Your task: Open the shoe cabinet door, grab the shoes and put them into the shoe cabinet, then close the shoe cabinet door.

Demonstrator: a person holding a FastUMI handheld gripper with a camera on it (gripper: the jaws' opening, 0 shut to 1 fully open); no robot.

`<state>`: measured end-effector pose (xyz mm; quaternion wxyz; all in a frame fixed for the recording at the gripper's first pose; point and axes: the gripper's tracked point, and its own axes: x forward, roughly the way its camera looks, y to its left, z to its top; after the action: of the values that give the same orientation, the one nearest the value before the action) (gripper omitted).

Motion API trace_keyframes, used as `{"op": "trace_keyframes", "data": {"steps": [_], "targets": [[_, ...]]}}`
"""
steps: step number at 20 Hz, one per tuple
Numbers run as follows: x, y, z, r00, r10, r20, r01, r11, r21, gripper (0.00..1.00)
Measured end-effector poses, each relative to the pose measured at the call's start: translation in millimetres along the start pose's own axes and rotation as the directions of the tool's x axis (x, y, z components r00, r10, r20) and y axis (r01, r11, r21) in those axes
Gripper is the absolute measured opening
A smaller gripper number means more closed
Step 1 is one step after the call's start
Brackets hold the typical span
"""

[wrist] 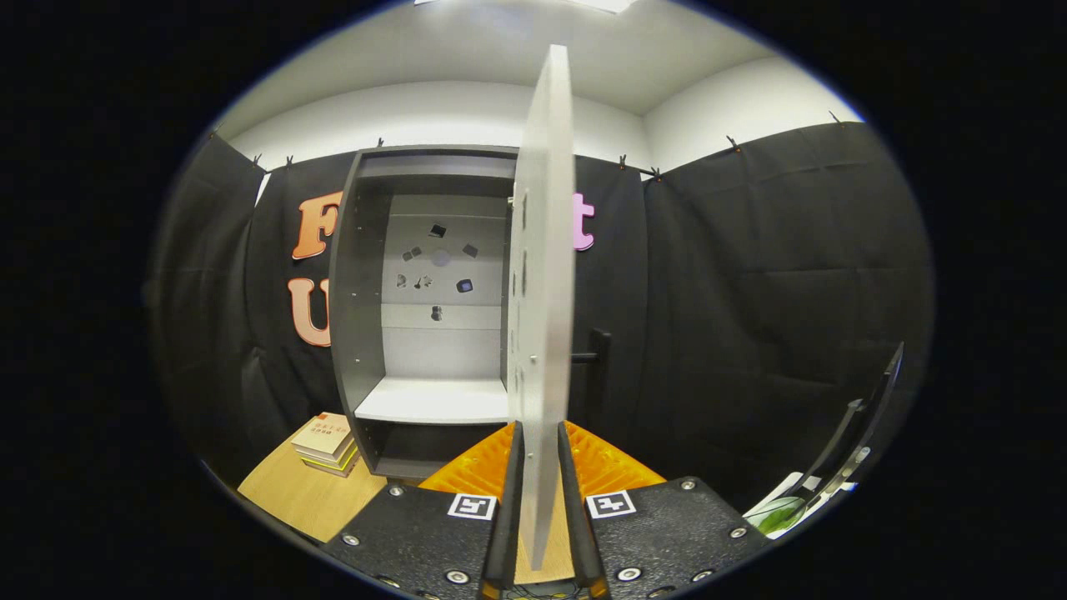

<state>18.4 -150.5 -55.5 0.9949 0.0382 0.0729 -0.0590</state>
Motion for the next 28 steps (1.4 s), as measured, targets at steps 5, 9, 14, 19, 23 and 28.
{"op": "trace_keyframes", "data": {"steps": [5,9,14,19,23,28], "targets": [[-8.5,21.9,10.0,0.999,0.043,0.019,-0.043,0.999,0.012,0.26],[-18.8,42.0,24.1,0.995,0.079,0.055,-0.080,0.997,0.008,0.28],[-31.2,67.1,36.3,0.990,0.114,0.079,-0.114,0.993,-0.002,0.31],[-43.8,82.4,42.1,0.986,0.137,0.092,-0.139,0.990,0.008,0.45],[-57.2,96.0,44.3,0.983,0.156,0.098,-0.158,0.987,0.010,0.59],[-70.6,109.8,47.2,0.979,0.173,0.109,-0.176,0.984,0.022,0.75]]}}
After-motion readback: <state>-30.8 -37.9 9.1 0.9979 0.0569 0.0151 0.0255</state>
